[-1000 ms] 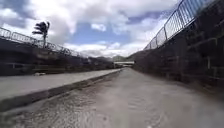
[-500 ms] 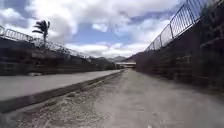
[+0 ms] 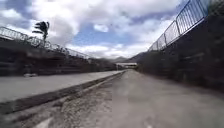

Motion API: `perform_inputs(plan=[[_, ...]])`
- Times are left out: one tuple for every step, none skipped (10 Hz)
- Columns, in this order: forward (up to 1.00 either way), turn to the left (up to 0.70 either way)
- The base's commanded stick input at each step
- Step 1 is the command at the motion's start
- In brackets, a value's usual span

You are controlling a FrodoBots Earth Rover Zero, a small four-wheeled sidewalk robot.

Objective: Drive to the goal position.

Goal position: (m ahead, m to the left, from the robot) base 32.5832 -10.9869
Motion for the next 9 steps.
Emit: perform_inputs(plan=[[1.0,-0.27],[1.0,-0.27],[1.0,-0.27],[1.0,-0.26],[1.0,-0.17],[1.0,-0.08],[1.0,0.0],[1.0,0.0],[1.0,0.0]])
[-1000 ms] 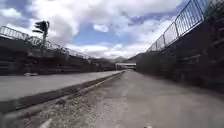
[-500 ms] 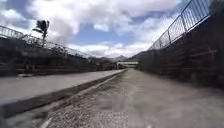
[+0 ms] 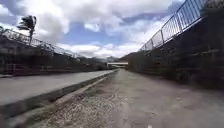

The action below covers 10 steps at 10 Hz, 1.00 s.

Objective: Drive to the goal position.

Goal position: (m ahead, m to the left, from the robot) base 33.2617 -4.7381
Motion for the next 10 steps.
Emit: perform_inputs(plan=[[1.0,-0.27],[1.0,-0.27],[1.0,-0.27],[1.0,-0.27],[1.0,-0.27],[1.0,-0.27],[1.0,-0.21],[1.0,-0.11],[1.0,-0.02],[1.0,0.0]])
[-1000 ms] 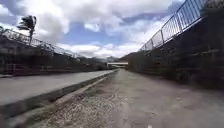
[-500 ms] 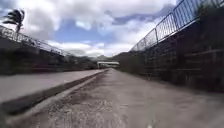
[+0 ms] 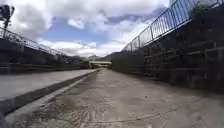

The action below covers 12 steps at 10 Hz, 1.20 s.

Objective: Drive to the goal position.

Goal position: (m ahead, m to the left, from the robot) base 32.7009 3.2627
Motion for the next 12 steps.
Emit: perform_inputs(plan=[[1.0,0.0],[1.0,0.0],[1.0,0.0],[1.0,0.0],[1.0,0.0],[1.0,0.0],[1.0,0.0],[1.0,0.0],[1.0,0.0],[1.0,0.0],[1.0,0.27],[1.0,0.27]])
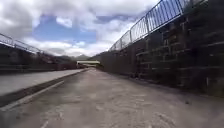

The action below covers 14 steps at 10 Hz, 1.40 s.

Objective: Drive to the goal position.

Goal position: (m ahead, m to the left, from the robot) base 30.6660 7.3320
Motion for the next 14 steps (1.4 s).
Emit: perform_inputs(plan=[[1.0,0.27],[1.0,0.27],[1.0,0.27],[1.0,0.27],[1.0,0.0],[1.0,0.0],[1.0,0.0],[1.0,0.0],[1.0,0.0],[1.0,0.0],[1.0,0.0],[1.0,0.0],[1.0,0.0],[1.0,0.0]])
